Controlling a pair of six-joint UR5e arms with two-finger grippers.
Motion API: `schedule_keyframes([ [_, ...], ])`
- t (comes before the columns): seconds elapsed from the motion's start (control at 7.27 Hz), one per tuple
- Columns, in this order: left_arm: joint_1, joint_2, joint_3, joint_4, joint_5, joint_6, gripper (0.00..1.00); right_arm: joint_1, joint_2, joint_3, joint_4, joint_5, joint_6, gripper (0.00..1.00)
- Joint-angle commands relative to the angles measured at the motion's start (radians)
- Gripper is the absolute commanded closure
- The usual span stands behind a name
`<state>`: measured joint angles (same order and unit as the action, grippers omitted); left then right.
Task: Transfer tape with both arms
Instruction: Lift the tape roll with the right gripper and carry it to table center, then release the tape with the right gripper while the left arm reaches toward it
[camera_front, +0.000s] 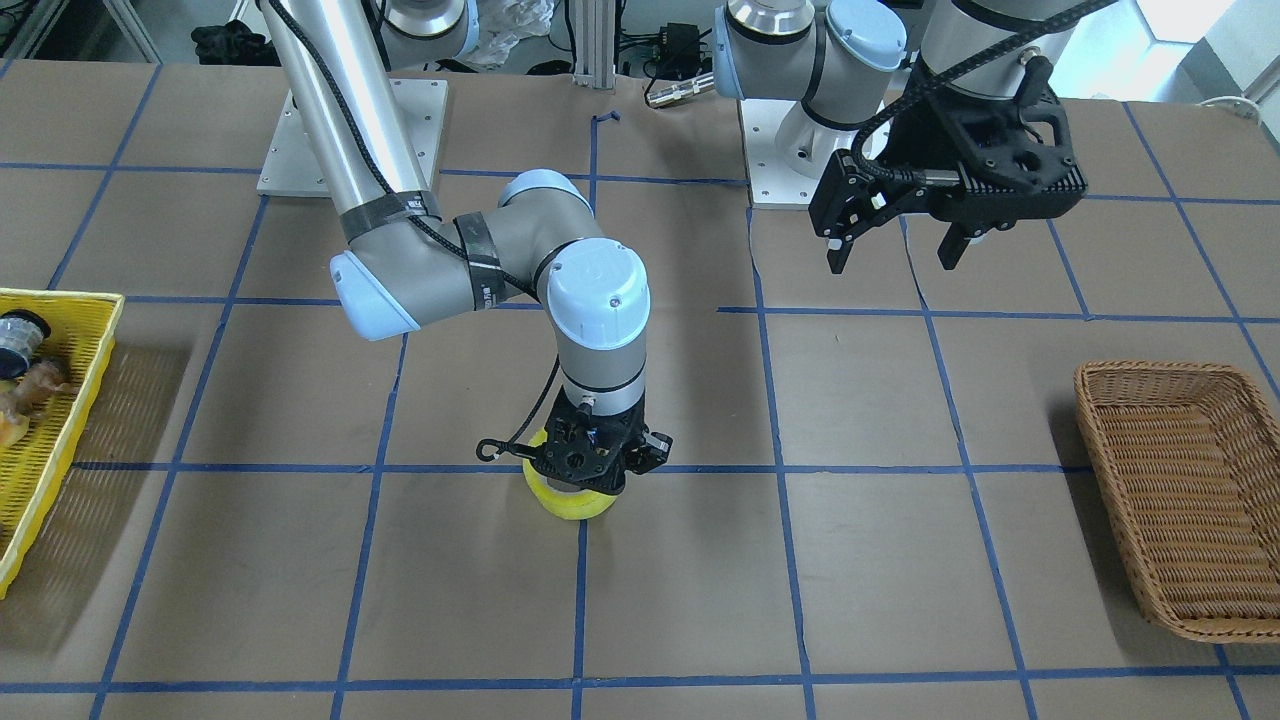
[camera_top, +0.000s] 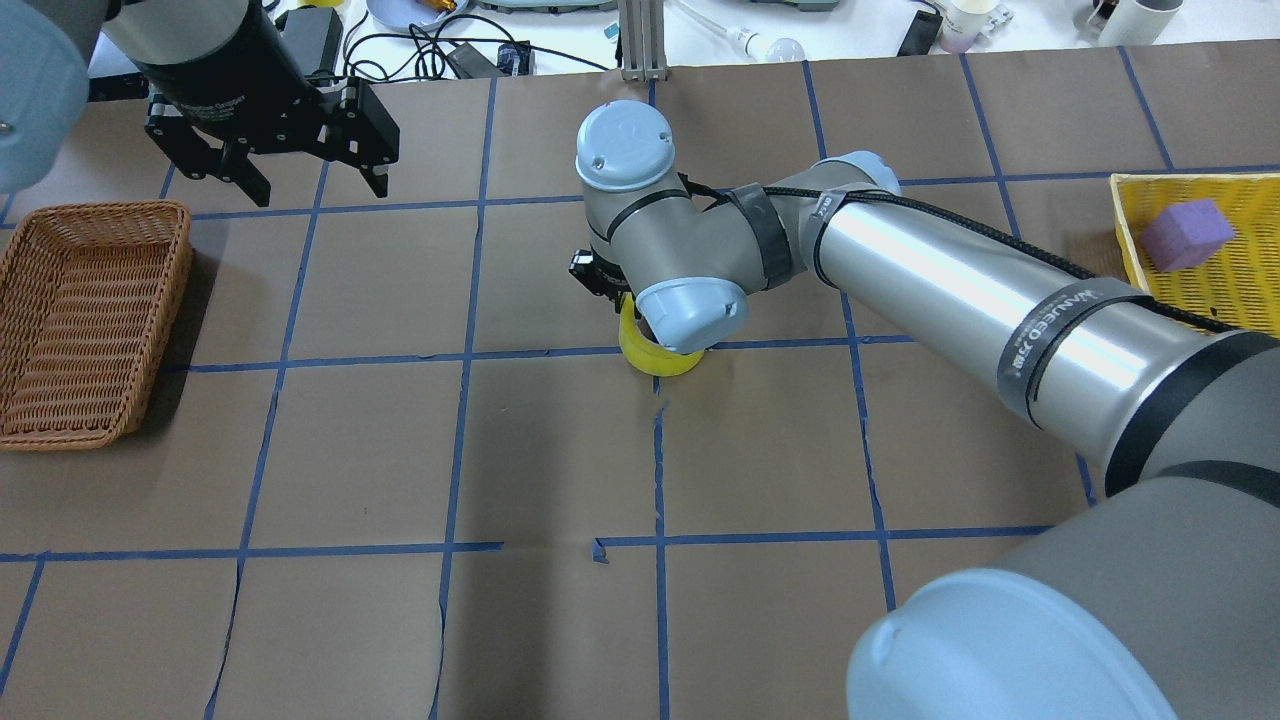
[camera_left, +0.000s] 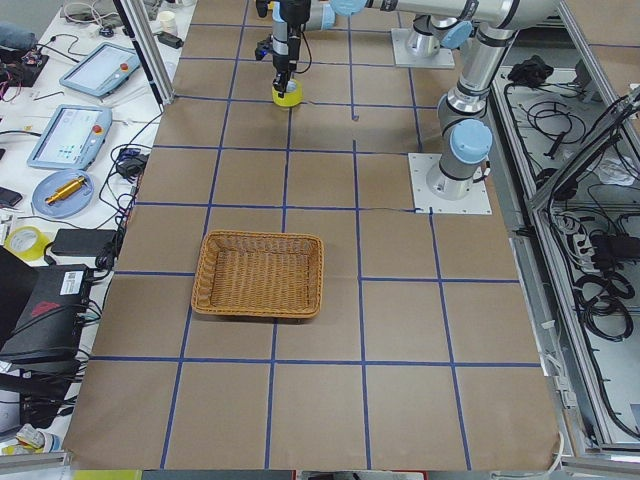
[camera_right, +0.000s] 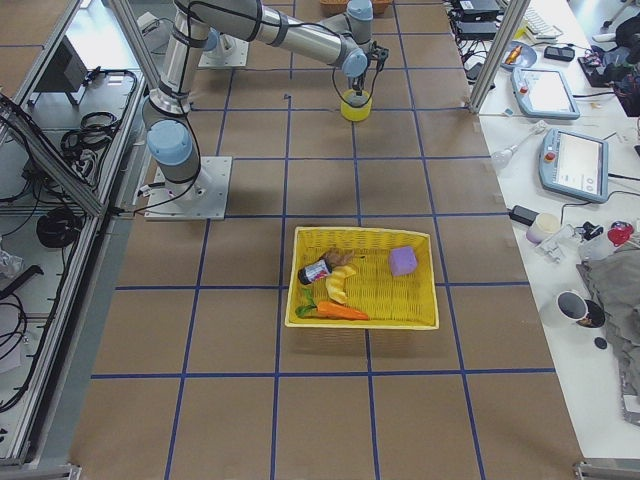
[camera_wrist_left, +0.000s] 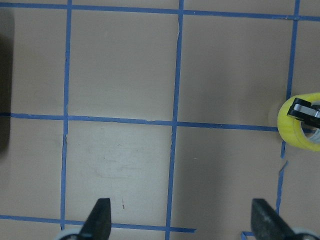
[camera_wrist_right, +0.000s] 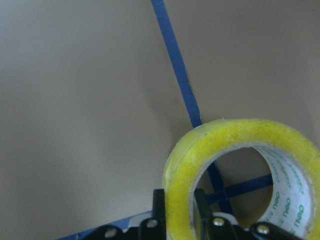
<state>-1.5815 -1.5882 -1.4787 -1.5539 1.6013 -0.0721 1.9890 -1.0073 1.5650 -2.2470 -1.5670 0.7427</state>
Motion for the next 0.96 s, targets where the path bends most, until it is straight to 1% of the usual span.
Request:
schedule_keyframes([
  [0.0, 0.000, 0.001, 0.000, 0.000, 0.000, 0.000, 0.00, 0.010, 0.000, -0.002, 0.000, 0.007, 0.003, 0.00],
  [0.14, 0.002, 0.001, -0.002, 0.002, 0.000, 0.002, 0.00, 0.008, -0.010, -0.011, 0.009, -0.005, 0.000, 0.00],
  [0.41, 0.002, 0.005, -0.002, 0.003, 0.014, 0.002, 0.00, -0.056, -0.106, -0.013, 0.107, -0.008, -0.118, 0.00],
  [0.55, 0.008, 0.010, 0.003, 0.002, 0.006, 0.002, 0.00, -0.138, -0.164, -0.013, 0.165, -0.005, -0.211, 0.00],
  [0.69, -0.001, -0.016, 0.003, 0.003, 0.000, -0.008, 0.00, -0.232, -0.231, -0.014, 0.215, -0.007, -0.312, 0.00],
  [0.83, -0.003, -0.042, -0.003, 0.032, 0.000, -0.015, 0.00, -0.312, -0.305, -0.007, 0.281, -0.008, -0.424, 0.00],
])
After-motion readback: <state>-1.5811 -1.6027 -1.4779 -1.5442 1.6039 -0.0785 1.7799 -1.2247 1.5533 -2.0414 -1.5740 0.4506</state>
